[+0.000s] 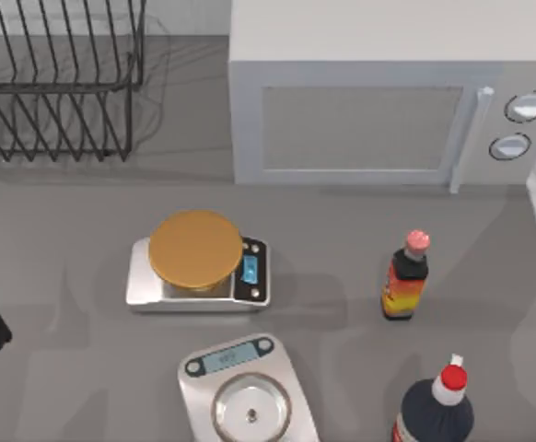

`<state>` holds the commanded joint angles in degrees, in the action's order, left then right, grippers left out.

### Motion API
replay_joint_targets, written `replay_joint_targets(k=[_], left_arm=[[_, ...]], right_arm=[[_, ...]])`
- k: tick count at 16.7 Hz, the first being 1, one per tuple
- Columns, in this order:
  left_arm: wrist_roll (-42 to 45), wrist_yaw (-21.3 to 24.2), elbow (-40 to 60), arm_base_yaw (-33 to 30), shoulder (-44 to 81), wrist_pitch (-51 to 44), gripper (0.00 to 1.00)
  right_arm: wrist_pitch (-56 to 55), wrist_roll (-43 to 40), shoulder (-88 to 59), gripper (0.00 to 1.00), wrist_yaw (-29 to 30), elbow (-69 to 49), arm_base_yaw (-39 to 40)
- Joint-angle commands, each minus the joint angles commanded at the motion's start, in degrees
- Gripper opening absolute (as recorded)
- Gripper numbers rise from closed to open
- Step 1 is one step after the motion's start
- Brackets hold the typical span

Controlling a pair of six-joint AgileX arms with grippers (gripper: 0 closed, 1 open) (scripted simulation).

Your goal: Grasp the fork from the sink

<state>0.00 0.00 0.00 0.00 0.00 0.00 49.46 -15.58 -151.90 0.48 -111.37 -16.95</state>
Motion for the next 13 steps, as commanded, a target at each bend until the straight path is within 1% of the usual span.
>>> replay_joint_targets(k=[12,13], left_arm=[[0.0,0.0,0.0,0.0,0.0,0.0,1.0],[0.0,0.0,0.0,0.0,0.0,0.0,1.0]], right_arm=[[0.0,0.0,0.0,0.02,0.0,0.0,0.0],[0.0,0.0,0.0,0.0,0.0,0.0,0.0]])
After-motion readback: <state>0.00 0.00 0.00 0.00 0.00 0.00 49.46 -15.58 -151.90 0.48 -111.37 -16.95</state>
